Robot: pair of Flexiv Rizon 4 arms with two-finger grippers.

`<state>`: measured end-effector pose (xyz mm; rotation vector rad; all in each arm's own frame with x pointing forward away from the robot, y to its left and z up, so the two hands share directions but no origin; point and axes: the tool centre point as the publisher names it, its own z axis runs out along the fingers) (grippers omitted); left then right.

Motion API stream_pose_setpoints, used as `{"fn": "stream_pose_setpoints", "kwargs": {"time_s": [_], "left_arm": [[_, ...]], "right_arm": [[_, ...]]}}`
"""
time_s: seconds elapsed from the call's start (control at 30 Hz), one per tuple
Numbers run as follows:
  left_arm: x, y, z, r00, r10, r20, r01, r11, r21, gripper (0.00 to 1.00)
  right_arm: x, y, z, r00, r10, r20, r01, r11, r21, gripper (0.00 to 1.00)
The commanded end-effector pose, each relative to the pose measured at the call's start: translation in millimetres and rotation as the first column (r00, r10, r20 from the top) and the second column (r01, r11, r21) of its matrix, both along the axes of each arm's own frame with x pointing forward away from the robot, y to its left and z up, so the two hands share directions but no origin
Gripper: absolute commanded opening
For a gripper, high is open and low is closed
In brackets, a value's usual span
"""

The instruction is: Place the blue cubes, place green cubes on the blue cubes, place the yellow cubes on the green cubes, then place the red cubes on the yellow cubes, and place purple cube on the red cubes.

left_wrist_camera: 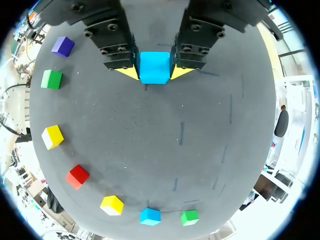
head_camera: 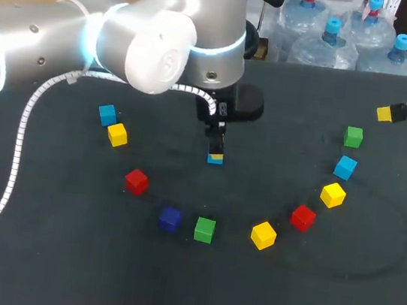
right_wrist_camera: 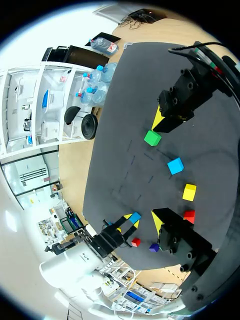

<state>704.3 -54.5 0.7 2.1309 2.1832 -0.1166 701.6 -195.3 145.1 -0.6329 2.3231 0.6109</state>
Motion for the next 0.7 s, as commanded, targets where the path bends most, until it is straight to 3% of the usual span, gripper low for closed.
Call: {"fn": "stream_pose_setpoints", "kwargs": {"time_s": [0.03, 0.7], "left_arm": [[2.7, -1.4, -0.1, 1.0, -0.006, -0.005, 0.006, 1.0, 0.004, 0.0], [10.1, 1.1, 0.0, 1.0, -0.027, 0.012, 0.026, 0.999, 0.027, 0.0]], "right_arm": [[1.3, 0.1, -1.3, 1.0, 0.003, 0.001, -0.003, 1.0, 0.003, 1.0], [1.3, 0.1, -1.3, 1.0, 0.003, 0.001, -0.003, 1.0, 0.003, 1.0]]}}
